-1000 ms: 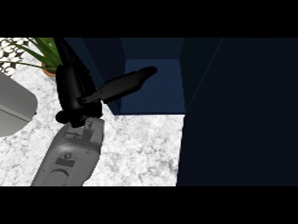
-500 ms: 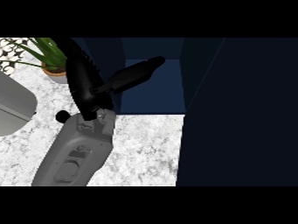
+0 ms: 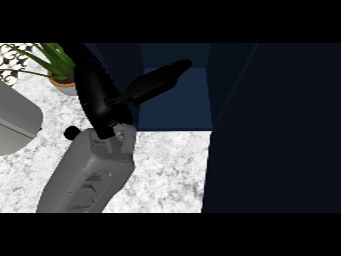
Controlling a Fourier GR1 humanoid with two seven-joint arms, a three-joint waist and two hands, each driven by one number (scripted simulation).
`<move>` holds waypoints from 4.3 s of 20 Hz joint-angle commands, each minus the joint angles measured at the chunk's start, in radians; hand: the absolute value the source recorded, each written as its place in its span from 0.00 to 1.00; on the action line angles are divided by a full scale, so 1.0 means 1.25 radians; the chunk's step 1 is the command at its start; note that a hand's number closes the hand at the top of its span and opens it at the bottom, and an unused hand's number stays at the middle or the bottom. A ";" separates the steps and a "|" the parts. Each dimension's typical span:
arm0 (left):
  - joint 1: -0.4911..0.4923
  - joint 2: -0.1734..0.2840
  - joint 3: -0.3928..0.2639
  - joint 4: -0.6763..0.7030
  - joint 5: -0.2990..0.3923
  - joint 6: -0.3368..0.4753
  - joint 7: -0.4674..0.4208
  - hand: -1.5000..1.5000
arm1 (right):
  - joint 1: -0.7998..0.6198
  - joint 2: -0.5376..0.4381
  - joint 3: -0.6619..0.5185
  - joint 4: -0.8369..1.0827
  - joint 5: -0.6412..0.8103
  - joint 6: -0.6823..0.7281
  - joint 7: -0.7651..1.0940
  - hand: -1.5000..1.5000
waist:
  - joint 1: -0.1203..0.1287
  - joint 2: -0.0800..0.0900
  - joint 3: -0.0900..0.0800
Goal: Pick up the wine, place it into the cabinet and close the cabinet
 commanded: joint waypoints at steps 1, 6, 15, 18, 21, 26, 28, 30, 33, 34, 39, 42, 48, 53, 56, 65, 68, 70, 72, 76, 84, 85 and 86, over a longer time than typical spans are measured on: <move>-0.100 -0.016 -0.020 -0.008 -0.060 -0.023 0.050 0.00 | 0.024 -0.023 0.013 -0.170 0.014 -0.016 0.087 0.00 | -0.011 -0.007 0.011; -0.082 -0.016 -0.026 -0.070 -0.143 -0.055 0.139 0.00 | 0.034 -0.035 -0.018 -0.181 -0.020 -0.021 0.099 0.00 | -0.002 -0.006 0.012; 0.027 0.003 0.019 -0.224 -0.210 -0.174 0.147 0.00 | 0.031 -0.045 -0.018 -0.206 -0.022 -0.039 0.120 0.00 | 0.009 -0.003 0.010; 0.063 -0.001 0.019 -0.248 -0.233 -0.201 0.157 0.00 | 0.063 -0.064 -0.010 -0.204 -0.014 -0.018 0.084 0.00 | 0.004 -0.004 0.011; 0.051 -0.003 0.045 -0.271 -0.236 -0.245 0.170 0.00 | 0.058 -0.048 0.009 -0.195 -0.001 -0.042 0.092 0.00 | 0.003 -0.003 0.011; 0.191 -0.015 0.007 -0.323 -0.245 -0.195 0.128 0.00 | 0.035 -0.068 -0.019 -0.224 -0.037 -0.042 0.116 0.00 | -0.001 -0.001 0.011; 0.187 0.018 0.058 -0.371 -0.225 -0.257 0.138 0.00 | 0.023 -0.060 -0.010 -0.203 -0.018 -0.051 0.113 0.00 | 0.004 -0.001 0.011; 0.207 0.005 0.058 -0.358 -0.193 -0.237 0.118 0.00 | 0.033 -0.043 0.034 -0.174 0.008 -0.054 0.082 0.00 | 0.000 0.000 0.011; 0.308 0.027 0.047 -0.434 -0.174 -0.234 0.089 0.00 | 0.007 -0.065 -0.006 -0.231 -0.015 -0.068 0.160 0.00 | 0.003 -0.002 0.010; 0.328 0.019 0.041 -0.413 -0.161 -0.209 0.066 0.00 | -0.015 -0.051 0.009 -0.194 -0.001 -0.071 0.138 0.00 | 0.003 0.001 0.010; 0.410 0.046 0.058 -0.438 -0.077 -0.180 0.001 0.00 | -0.022 -0.057 0.021 -0.185 0.013 -0.075 0.145 0.00 | 0.003 0.001 0.010; 0.451 0.019 0.037 -0.406 -0.069 -0.149 -0.023 0.00 | -0.006 -0.050 0.052 -0.180 0.035 -0.084 0.118 0.00 | -0.001 0.001 0.010; 0.506 0.050 0.043 -0.312 0.073 -0.070 -0.167 0.00 | -0.008 -0.063 0.042 -0.207 0.016 -0.089 0.140 0.00 | -0.006 0.002 0.009; 0.537 0.069 0.040 -0.262 0.200 -0.047 -0.290 0.00 | -0.066 -0.067 -0.003 -0.197 -0.011 -0.100 0.172 0.00 | -0.003 0.004 0.009; 0.558 0.063 0.048 -0.198 0.273 -0.017 -0.391 0.00 | -0.003 -0.075 0.014 -0.190 -0.001 -0.086 0.114 0.00 | -0.008 0.003 0.009; 0.594 0.072 0.134 -0.106 0.479 -0.069 -0.577 0.00 | -0.024 -0.086 0.018 -0.199 0.002 -0.100 0.145 0.00 | -0.003 0.003 0.008; 0.635 0.071 0.166 -0.072 0.541 -0.105 -0.663 0.00 | 0.010 -0.083 0.069 -0.208 0.043 -0.116 0.120 0.00 | -0.006 0.000 0.008; 0.593 0.048 0.177 -0.032 0.562 -0.124 -0.687 0.00 | -0.024 -0.081 0.044 -0.200 0.021 -0.122 0.142 0.00 | -0.003 0.002 0.009; 0.574 0.028 0.206 0.018 0.590 -0.132 -0.721 0.00 | -0.026 -0.087 0.039 -0.173 0.021 -0.106 0.110 0.00 | -0.002 0.003 0.010; 0.619 0.010 0.222 0.051 0.638 -0.190 -0.828 0.00 | 0.046 -0.105 0.048 -0.227 0.024 -0.108 0.099 0.00 | -0.009 0.000 0.010; 0.610 -0.016 0.237 0.194 0.742 -0.277 -0.983 0.00 | -0.017 -0.117 0.003 -0.216 -0.020 -0.110 0.140 0.00 | -0.002 0.003 0.010; 0.652 -0.016 0.206 0.200 0.760 -0.259 -1.038 0.00 | 0.009 -0.133 -0.009 -0.215 -0.039 -0.085 0.100 0.00 | -0.003 0.002 0.010; 0.612 -0.016 0.248 0.198 0.748 -0.283 -0.994 0.00 | 0.030 -0.108 0.022 -0.215 -0.007 -0.106 0.078 0.00 | -0.005 0.001 0.010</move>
